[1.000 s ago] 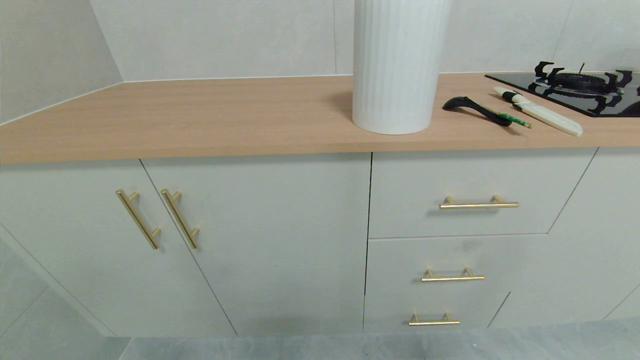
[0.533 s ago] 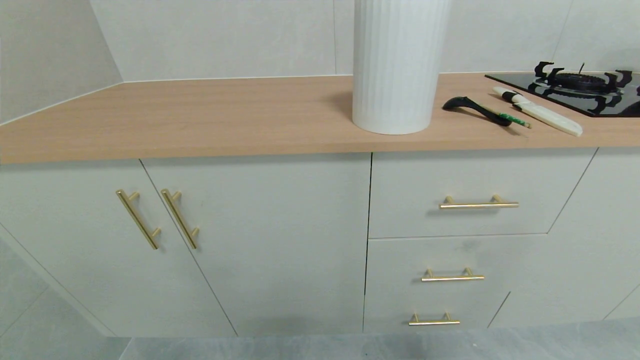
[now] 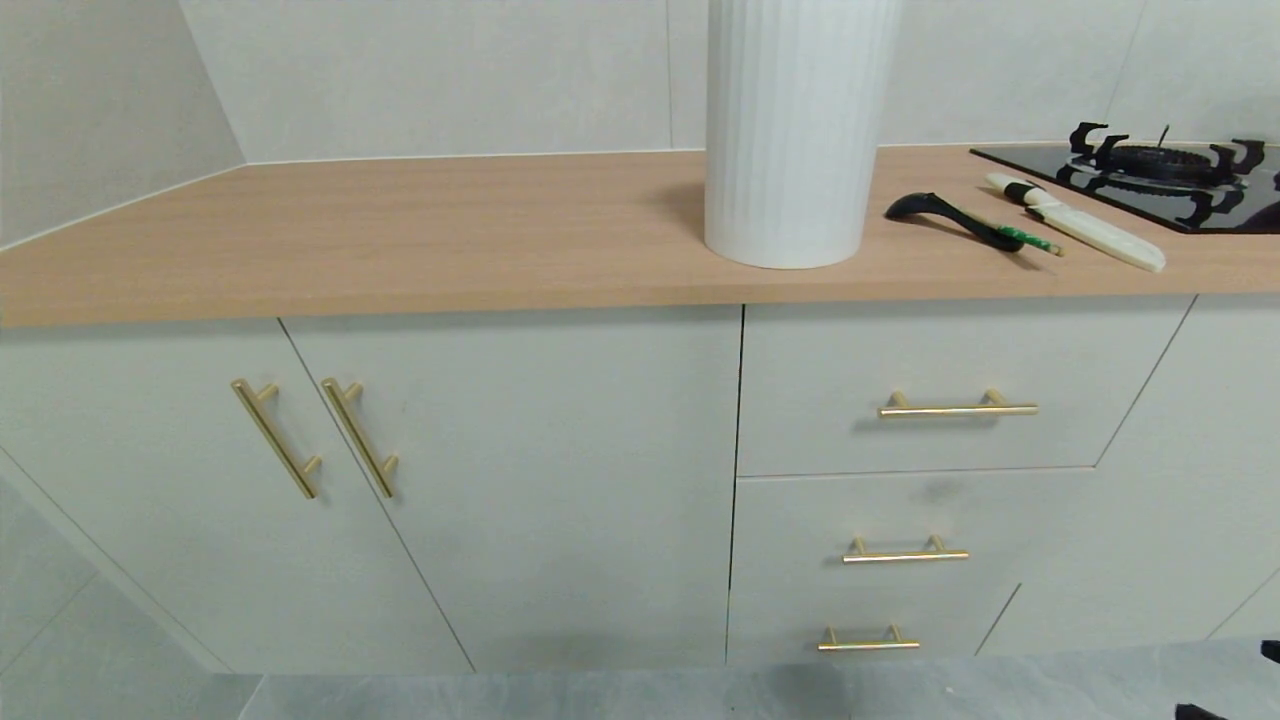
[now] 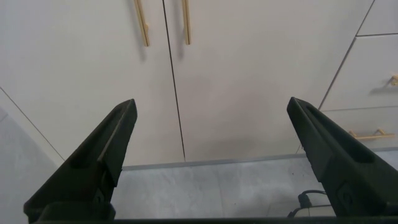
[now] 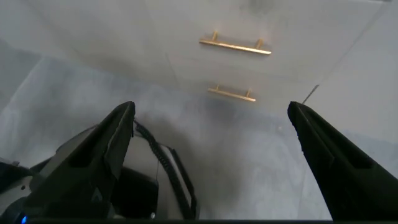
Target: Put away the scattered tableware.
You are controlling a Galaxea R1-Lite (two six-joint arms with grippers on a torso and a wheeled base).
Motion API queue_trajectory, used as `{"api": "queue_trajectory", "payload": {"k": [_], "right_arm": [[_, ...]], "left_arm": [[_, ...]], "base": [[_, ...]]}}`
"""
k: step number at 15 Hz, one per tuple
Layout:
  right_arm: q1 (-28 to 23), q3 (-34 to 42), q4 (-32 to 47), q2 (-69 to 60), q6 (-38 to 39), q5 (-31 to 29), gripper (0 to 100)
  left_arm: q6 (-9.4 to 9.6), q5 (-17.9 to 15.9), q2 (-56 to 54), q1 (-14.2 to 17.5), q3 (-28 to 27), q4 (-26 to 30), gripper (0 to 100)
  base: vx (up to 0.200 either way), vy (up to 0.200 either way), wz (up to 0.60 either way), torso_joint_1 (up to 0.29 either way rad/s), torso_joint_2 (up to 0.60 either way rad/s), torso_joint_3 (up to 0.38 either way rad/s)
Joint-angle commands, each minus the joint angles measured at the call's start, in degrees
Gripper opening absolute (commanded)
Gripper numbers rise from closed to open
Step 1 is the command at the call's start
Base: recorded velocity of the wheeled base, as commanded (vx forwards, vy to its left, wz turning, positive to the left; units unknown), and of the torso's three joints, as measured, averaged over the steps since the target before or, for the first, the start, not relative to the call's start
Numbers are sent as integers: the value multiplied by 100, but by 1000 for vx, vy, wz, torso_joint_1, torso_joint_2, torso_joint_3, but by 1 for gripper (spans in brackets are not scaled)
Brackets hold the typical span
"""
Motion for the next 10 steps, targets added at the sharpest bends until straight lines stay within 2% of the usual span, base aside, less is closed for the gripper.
{"api": "queue_trajectory", "payload": {"k": [1,6,10], "right_arm": [[138,-665,-413,2061,-6,-1,100],[375,-1412,-580,3687,-6,-195,100],[542,-1526,-1652,4654,-59,-467,100]], "left_arm": [[-1,-2,9,-1,0,0,100],[-1,-2,9,-1,0,0,100],[-1,-2,9,-1,0,0,100]], "base": [[0,0,0,0,0,0],[0,0,0,0,0,0],[0,0,0,0,0,0]]}}
